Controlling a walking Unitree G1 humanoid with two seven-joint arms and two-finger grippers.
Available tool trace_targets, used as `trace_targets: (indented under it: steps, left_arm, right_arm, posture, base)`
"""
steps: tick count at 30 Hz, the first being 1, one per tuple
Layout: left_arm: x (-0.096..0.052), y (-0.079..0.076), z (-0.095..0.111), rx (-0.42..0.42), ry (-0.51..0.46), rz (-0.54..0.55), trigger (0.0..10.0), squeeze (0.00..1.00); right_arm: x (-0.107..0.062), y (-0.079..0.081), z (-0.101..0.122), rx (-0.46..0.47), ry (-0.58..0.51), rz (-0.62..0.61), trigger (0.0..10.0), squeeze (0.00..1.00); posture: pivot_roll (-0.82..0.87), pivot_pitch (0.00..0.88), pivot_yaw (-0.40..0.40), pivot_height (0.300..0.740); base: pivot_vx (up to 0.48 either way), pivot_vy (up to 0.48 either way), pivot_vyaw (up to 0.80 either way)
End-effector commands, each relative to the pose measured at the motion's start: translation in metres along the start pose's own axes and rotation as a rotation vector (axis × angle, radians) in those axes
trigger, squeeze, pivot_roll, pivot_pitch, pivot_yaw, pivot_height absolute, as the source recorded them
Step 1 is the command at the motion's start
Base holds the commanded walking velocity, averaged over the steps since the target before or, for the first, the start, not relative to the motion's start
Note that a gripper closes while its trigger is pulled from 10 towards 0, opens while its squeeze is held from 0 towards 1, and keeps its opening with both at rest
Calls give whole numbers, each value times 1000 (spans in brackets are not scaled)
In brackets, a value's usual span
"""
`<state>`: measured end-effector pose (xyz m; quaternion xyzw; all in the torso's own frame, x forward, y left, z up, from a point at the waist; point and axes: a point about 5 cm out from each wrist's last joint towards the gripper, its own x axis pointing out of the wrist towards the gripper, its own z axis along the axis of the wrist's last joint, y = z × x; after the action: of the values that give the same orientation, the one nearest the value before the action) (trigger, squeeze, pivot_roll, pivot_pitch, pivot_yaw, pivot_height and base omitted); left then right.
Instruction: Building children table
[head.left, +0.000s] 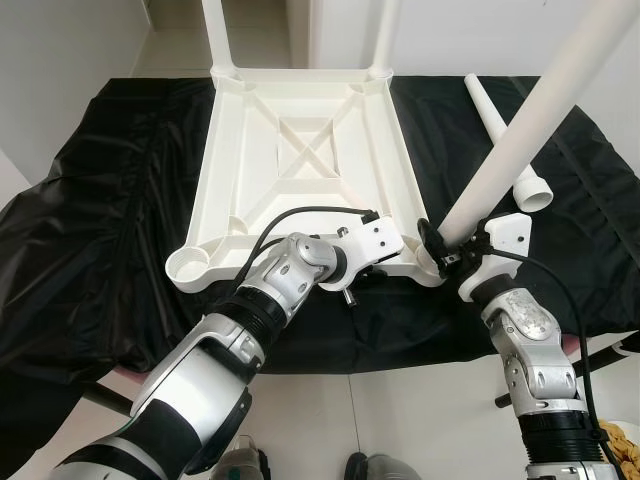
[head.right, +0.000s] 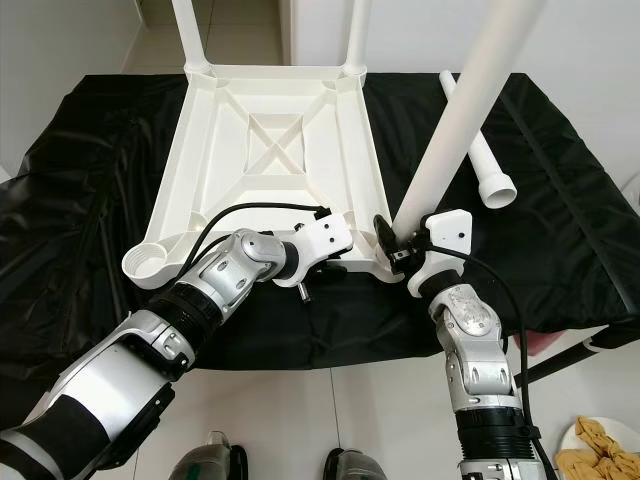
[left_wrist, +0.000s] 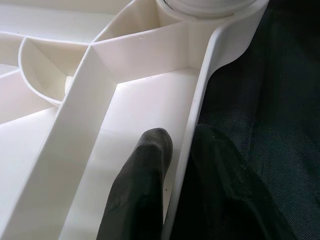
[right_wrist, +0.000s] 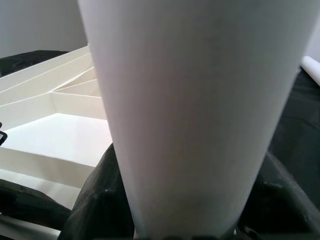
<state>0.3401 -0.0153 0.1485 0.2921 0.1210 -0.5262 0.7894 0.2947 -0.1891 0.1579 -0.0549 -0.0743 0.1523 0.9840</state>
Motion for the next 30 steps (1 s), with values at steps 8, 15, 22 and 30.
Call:
trace_targets:
  steps: [8,15,22,30]
  left_arm:
    - [-5,9,30,121,-72,39,10000,0]
    - [-6,10,30,121,-72,41,10000,0]
    - [-7,10,32,124,-74,46,10000,0]
    - [-8,11,32,124,-75,48,10000,0]
  right_arm:
    - [-7,3,-34,132,198,-42,10000,0]
    - [-3,3,-34,142,223,-32,10000,0]
    - [4,-1,-33,168,251,-43,10000,0]
    - [7,-2,-32,174,267,-47,10000,0]
  posture:
    - [4,89,38,740]
    - [4,95,37,740]
    - [11,100,32,740]
    - [16,105,31,740]
  base:
    - [0,0,0]
    - [0,0,0]
    - [0,0,0]
    - [0,0,0]
